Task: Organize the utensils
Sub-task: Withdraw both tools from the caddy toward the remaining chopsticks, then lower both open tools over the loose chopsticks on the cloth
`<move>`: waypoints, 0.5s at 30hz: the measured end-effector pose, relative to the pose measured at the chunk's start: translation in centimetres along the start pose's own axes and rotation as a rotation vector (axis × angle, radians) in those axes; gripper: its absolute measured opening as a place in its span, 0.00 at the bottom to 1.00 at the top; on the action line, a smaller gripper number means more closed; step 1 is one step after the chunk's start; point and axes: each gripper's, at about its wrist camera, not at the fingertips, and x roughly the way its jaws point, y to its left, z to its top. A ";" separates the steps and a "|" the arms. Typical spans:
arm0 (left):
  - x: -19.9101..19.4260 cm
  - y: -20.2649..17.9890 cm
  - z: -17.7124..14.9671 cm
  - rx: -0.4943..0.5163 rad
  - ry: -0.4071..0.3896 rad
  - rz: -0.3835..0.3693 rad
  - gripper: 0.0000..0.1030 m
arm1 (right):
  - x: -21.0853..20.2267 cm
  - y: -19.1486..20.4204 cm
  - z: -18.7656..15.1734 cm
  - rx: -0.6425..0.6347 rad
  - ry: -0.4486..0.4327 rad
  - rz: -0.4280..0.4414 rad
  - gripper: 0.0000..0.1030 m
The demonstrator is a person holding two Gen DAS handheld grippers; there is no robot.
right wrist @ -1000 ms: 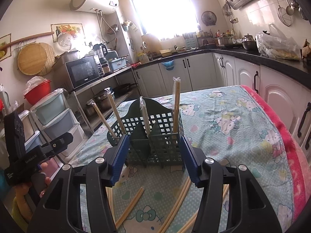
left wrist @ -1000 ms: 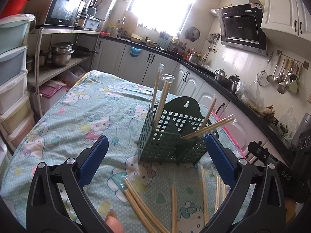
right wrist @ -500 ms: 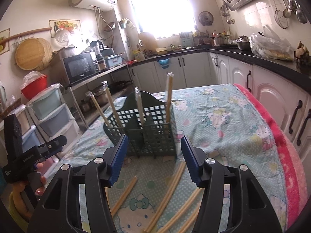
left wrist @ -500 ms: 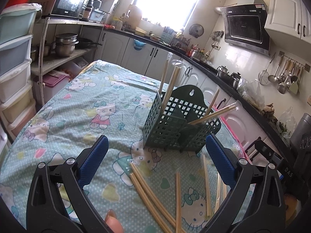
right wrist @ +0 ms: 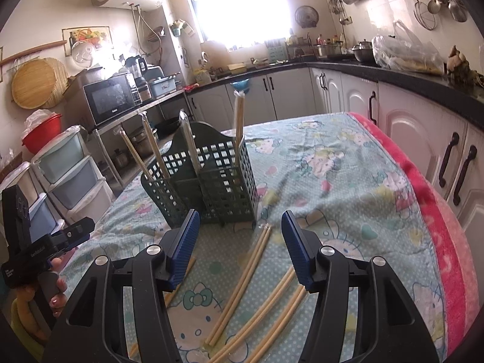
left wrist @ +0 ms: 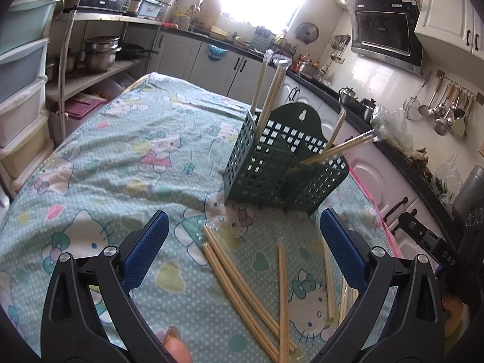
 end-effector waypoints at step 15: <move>2.2 0.7 -2.5 -0.005 0.108 0.007 0.69 | 2.1 0.0 -2.1 -0.009 0.088 -0.005 0.50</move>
